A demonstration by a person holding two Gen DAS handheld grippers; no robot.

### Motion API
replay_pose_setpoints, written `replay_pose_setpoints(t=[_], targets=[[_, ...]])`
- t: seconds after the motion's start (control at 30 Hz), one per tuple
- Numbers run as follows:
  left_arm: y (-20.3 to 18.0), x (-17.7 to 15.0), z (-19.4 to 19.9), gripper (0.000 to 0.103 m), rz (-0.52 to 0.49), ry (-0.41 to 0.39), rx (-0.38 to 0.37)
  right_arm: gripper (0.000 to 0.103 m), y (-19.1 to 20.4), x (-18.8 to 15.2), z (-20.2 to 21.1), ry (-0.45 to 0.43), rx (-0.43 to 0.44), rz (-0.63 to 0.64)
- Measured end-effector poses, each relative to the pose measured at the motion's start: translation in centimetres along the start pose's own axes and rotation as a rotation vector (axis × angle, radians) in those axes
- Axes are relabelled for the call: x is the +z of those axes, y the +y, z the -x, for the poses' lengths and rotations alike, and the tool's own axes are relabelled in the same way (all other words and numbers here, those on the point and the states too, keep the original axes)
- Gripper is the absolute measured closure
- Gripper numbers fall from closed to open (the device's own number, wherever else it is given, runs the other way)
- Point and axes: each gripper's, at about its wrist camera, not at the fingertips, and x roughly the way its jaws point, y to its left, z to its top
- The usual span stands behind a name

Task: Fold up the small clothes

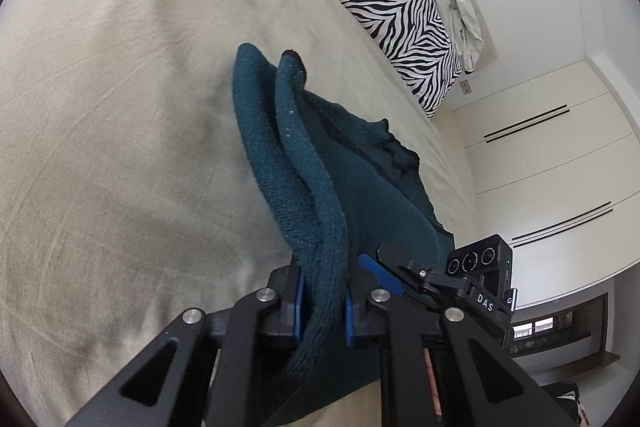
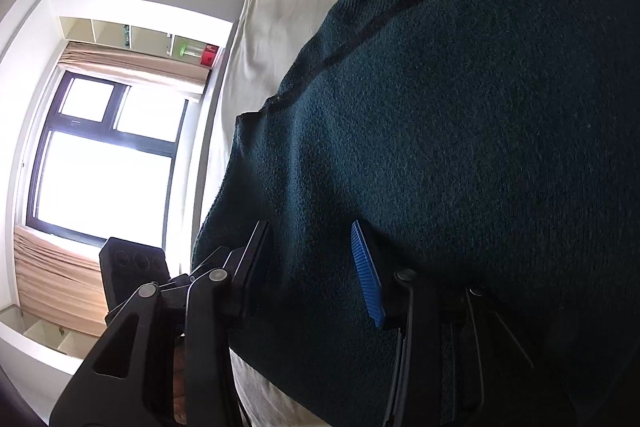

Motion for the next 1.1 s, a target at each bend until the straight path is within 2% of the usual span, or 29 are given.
replay_pose_setpoints(t=[0.07,0.13,0.23,0.27,0.43,0.57,0.67,0.8,0.9,1.0,1.1], targets=[[-2.2,-0.1,0.2,0.087,-0.041,-0.005,0.000,0.064,-0.4,0.3,0.3,0.008,0.035,-0.029],[-4.9,-0.3,0.0,0.087,-0.098,-0.004,0.002,0.060,-1.1,0.5,1.9,-0.023,0.092,-0.087],[-8.9,-1.1,-1.4,0.087,-0.173,0.010,0.003,0.039,-2.5,1.2,5.8,-0.110,0.199,-0.149],[-10.2,-1.5,-2.2,0.087,-0.199,0.016,0.002,0.036,-3.1,1.5,7.2,-0.129,0.229,-0.165],[-16.6,-4.2,-8.5,0.087,-0.311,0.077,-0.002,0.031,-7.0,2.7,13.8,-0.202,0.299,-0.227],[-20.7,-7.1,-14.5,0.085,-0.389,0.146,0.006,0.031,-10.1,3.3,16.6,-0.223,0.320,-0.274],[-21.3,-8.7,-17.2,0.072,-0.376,0.205,-0.006,0.033,-12.3,3.7,18.3,-0.243,0.354,-0.325],[-21.3,-9.2,-15.4,0.062,-0.401,0.178,-0.070,0.033,-13.8,4.0,19.3,-0.240,0.348,-0.312],[-19.9,-8.3,-12.9,0.062,-0.385,0.134,-0.098,0.033,-13.7,4.4,19.1,-0.220,0.316,-0.284],[-17.6,-7.6,-11.1,0.062,-0.366,0.090,-0.057,0.033,-13.2,4.8,18.8,-0.201,0.259,-0.265],[-15.4,-7.3,-10.4,0.062,-0.334,0.083,-0.033,0.033,-12.4,4.7,19.9,-0.207,0.151,-0.246]])
